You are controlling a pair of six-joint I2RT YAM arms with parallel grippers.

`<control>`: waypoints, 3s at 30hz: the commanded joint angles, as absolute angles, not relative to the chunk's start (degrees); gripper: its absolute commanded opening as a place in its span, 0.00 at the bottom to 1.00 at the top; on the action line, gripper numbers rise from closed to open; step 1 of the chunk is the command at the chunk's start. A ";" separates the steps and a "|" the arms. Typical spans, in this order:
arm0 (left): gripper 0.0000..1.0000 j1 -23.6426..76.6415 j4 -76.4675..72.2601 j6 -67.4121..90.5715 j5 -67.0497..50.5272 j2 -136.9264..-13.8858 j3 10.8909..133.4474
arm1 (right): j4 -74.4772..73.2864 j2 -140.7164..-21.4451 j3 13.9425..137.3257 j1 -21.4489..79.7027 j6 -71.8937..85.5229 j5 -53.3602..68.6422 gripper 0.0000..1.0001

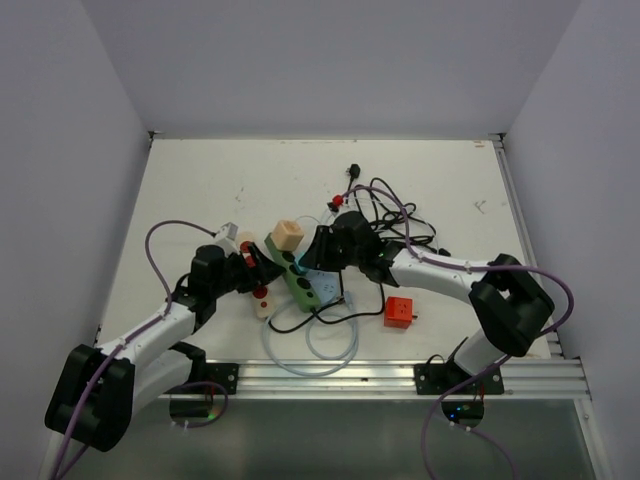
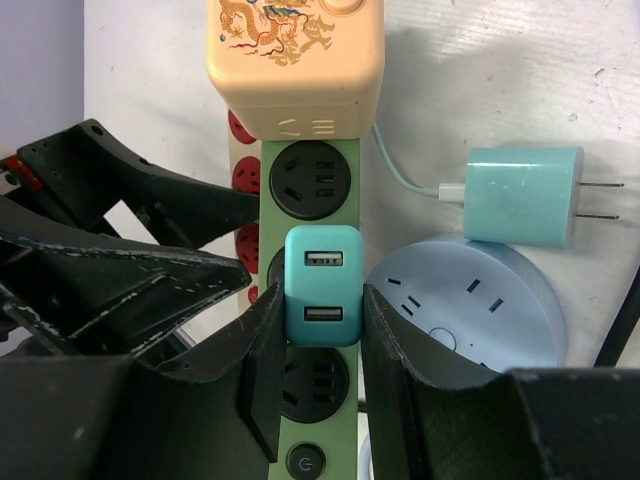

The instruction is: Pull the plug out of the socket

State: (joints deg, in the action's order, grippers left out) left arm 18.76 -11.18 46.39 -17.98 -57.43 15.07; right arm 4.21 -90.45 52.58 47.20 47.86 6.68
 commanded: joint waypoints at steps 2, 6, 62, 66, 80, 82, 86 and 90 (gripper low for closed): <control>0.85 18.54 -17.66 49.48 -16.88 -57.39 14.94 | 15.90 -86.49 51.51 49.04 49.48 6.51 0.00; 0.86 18.54 -19.95 51.15 -16.35 -57.30 13.80 | 18.53 -85.96 49.66 49.66 49.92 6.06 0.00; 0.00 16.61 -7.12 34.28 -3.43 -58.62 21.97 | 33.50 -77.96 32.78 48.51 50.28 7.29 0.00; 0.00 16.61 -4.23 33.40 -0.27 -60.20 24.51 | 23.05 -76.56 37.87 50.35 43.44 1.87 0.00; 0.00 16.61 -1.76 33.40 -7.21 -59.59 29.44 | 3.69 -81.12 45.97 40.70 44.30 -2.03 0.01; 0.00 16.61 -0.36 32.79 -7.64 -59.33 30.23 | 1.51 -81.82 47.27 39.29 43.25 -1.93 0.16; 0.00 16.70 2.20 32.17 -8.70 -58.28 31.81 | 0.62 -82.70 48.69 38.06 41.84 -2.29 0.37; 0.00 16.70 2.37 31.73 -9.84 -58.27 32.43 | -1.58 -84.20 50.80 36.92 41.75 -2.02 0.53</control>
State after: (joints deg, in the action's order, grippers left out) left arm 17.26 3.09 35.42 -8.38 -59.81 28.91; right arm -0.23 -83.64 47.05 37.69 42.68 -2.76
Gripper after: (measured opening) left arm 0.405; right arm 0.497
